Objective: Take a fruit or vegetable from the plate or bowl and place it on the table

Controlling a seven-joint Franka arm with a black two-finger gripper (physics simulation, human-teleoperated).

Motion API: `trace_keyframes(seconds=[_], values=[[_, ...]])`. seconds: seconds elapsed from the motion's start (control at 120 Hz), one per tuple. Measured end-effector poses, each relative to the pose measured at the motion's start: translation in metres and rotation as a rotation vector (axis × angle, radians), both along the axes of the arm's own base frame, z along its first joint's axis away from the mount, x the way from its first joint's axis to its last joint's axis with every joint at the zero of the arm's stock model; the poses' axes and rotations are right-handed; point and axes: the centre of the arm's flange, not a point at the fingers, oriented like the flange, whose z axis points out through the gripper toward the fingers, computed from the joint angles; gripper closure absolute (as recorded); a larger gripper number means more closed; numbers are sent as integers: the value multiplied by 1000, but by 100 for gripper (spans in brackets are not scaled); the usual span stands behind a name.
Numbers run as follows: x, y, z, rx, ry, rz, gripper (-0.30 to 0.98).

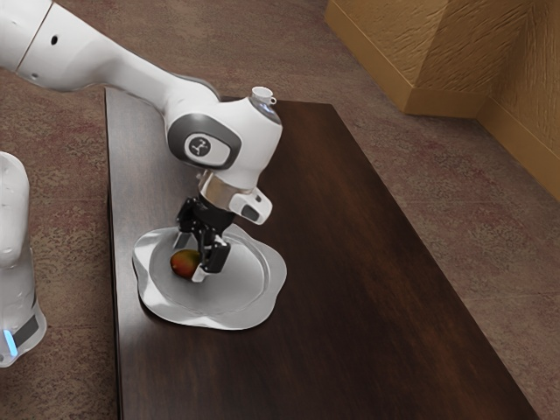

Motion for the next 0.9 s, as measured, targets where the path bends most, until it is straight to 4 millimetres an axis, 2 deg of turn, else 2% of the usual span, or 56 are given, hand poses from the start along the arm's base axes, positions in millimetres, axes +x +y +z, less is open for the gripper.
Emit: trace_keyframes(seconds=[0.6,0.9], values=[[0,4,-14,3,23,17,1],[0,13,-18,4,35,47,31]])
